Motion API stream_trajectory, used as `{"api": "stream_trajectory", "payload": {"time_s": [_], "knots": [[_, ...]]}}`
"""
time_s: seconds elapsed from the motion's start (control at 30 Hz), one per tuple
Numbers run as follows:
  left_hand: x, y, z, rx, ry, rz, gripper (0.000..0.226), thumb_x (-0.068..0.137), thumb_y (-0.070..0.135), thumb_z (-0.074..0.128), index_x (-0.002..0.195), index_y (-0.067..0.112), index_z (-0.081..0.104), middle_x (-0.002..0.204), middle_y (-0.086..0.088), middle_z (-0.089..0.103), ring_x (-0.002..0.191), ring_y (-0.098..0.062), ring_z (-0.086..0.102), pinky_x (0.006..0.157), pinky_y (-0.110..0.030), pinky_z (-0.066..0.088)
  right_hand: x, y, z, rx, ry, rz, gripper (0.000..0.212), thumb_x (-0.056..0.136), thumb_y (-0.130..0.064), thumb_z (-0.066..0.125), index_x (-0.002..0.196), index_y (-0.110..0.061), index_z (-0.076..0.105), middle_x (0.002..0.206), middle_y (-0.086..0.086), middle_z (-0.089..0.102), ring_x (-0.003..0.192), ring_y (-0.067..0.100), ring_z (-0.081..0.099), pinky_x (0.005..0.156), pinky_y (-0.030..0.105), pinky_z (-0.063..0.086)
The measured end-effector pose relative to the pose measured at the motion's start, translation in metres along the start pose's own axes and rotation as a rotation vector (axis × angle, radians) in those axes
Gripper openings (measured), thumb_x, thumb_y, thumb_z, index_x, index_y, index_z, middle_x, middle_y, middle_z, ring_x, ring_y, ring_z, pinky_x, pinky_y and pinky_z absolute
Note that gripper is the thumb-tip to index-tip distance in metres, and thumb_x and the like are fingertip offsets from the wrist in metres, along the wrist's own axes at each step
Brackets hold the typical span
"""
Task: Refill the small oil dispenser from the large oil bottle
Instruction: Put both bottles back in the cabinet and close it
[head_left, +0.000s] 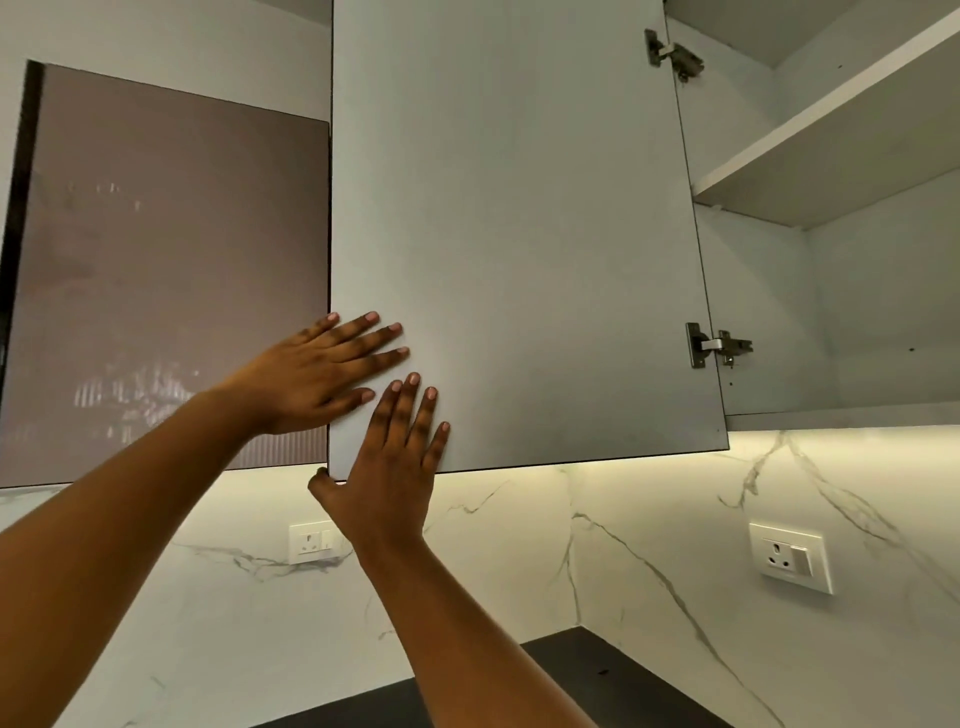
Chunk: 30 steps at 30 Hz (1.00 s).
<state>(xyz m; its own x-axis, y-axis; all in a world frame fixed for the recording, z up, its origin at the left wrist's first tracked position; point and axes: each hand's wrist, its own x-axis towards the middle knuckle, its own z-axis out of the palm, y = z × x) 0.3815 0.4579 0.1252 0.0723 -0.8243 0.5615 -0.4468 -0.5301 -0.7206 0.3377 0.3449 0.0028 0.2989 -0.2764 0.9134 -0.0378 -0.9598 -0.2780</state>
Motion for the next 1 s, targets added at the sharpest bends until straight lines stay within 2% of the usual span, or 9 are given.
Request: {"api": "stream_trajectory", "payload": {"time_s": [0.1, 0.2, 0.37, 0.53, 0.6, 0.63, 0.7, 0.83, 1.0], "knots": [[0.001, -0.004, 0.025, -0.025, -0.117, -0.027, 0.065, 0.09, 0.061, -0.002, 0.149, 0.035, -0.014, 0.158, 0.006, -0.021, 0.144, -0.014, -0.025, 0.121, -0.042, -0.004, 0.005, 0.023, 0.021, -0.026, -0.029, -0.068, 0.111, 0.066, -0.081, 0.044, 0.149, -0.01, 0.021, 0.157, 0.01, 0.017, 0.144, 0.03, 0.014, 0.112, 0.052, 0.016], [-0.002, -0.003, 0.041, -0.047, -0.038, -0.045, 0.066, 0.093, 0.06, 0.001, 0.151, 0.032, -0.011, 0.159, 0.005, -0.019, 0.145, -0.015, -0.023, 0.119, -0.037, -0.011, 0.011, 0.045, 0.03, -0.034, 0.016, -0.189, 0.1, 0.076, -0.08, 0.029, 0.15, -0.014, 0.016, 0.158, 0.007, 0.011, 0.146, 0.026, 0.006, 0.115, 0.051, 0.007], [-0.002, 0.003, 0.047, -0.077, 0.035, -0.083, 0.064, 0.095, 0.057, 0.006, 0.151, 0.031, -0.007, 0.161, 0.002, -0.012, 0.147, -0.018, -0.015, 0.119, -0.042, -0.001, 0.014, 0.054, 0.027, -0.004, 0.031, -0.254, 0.088, 0.084, -0.069, 0.031, 0.15, -0.013, 0.018, 0.158, 0.008, 0.014, 0.145, 0.026, 0.009, 0.115, 0.047, 0.006], [-0.008, 0.054, 0.003, -0.2, 0.071, -0.264, 0.069, 0.089, 0.058, 0.017, 0.147, 0.025, 0.032, 0.155, -0.006, 0.029, 0.143, -0.026, 0.028, 0.116, -0.047, 0.013, -0.003, 0.069, -0.024, 0.231, -0.069, -0.268, 0.067, 0.091, -0.045, 0.046, 0.147, -0.013, 0.027, 0.156, 0.006, 0.021, 0.145, 0.023, 0.015, 0.116, 0.046, 0.017], [-0.021, 0.104, -0.013, -0.361, 0.18, -0.315, 0.055, 0.093, 0.051, 0.028, 0.139, 0.025, 0.046, 0.141, -0.002, 0.051, 0.126, -0.024, 0.05, 0.109, -0.043, 0.029, -0.029, 0.087, -0.052, 0.287, -0.097, -0.204, 0.056, 0.092, -0.04, 0.05, 0.141, -0.016, 0.039, 0.151, 0.002, 0.034, 0.14, 0.019, 0.028, 0.113, 0.04, 0.026], [-0.03, 0.133, -0.017, -0.489, 0.239, -0.334, 0.049, 0.094, 0.046, 0.035, 0.135, 0.026, 0.051, 0.131, 0.001, 0.059, 0.112, -0.021, 0.058, 0.097, -0.037, 0.041, -0.048, 0.099, -0.065, 0.306, -0.134, -0.159, 0.052, 0.092, -0.04, 0.05, 0.139, -0.018, 0.043, 0.148, 0.0, 0.039, 0.137, 0.017, 0.033, 0.112, 0.036, 0.028], [-0.047, 0.192, -0.018, -0.775, 0.277, -0.382, 0.042, 0.093, 0.048, 0.04, 0.127, 0.03, 0.057, 0.112, 0.012, 0.064, 0.092, -0.008, 0.058, 0.075, -0.026, 0.044, -0.093, 0.129, -0.087, 0.335, -0.177, -0.073, 0.046, 0.092, -0.04, 0.05, 0.133, -0.022, 0.049, 0.139, -0.004, 0.05, 0.13, 0.013, 0.042, 0.106, 0.031, 0.034], [-0.066, 0.308, 0.025, -1.267, 0.074, -0.417, 0.04, 0.086, 0.057, 0.045, 0.119, 0.04, 0.059, 0.109, 0.022, 0.065, 0.102, 0.001, 0.06, 0.087, -0.025, 0.048, -0.199, 0.201, -0.11, 0.361, -0.297, 0.175, 0.036, 0.088, -0.042, 0.051, 0.122, -0.03, 0.057, 0.121, -0.012, 0.059, 0.112, 0.001, 0.05, 0.093, 0.016, 0.039], [-0.07, 0.451, 0.104, -1.659, -0.292, -0.459, 0.026, 0.088, 0.03, 0.064, 0.112, 0.042, 0.06, 0.108, 0.015, 0.065, 0.096, 0.004, 0.061, 0.09, -0.028, 0.052, -0.313, 0.286, -0.101, 0.238, -0.342, 0.619, 0.031, 0.085, -0.018, 0.067, 0.114, -0.025, 0.06, 0.108, -0.014, 0.06, 0.104, 0.004, 0.056, 0.091, 0.029, 0.048]]}}
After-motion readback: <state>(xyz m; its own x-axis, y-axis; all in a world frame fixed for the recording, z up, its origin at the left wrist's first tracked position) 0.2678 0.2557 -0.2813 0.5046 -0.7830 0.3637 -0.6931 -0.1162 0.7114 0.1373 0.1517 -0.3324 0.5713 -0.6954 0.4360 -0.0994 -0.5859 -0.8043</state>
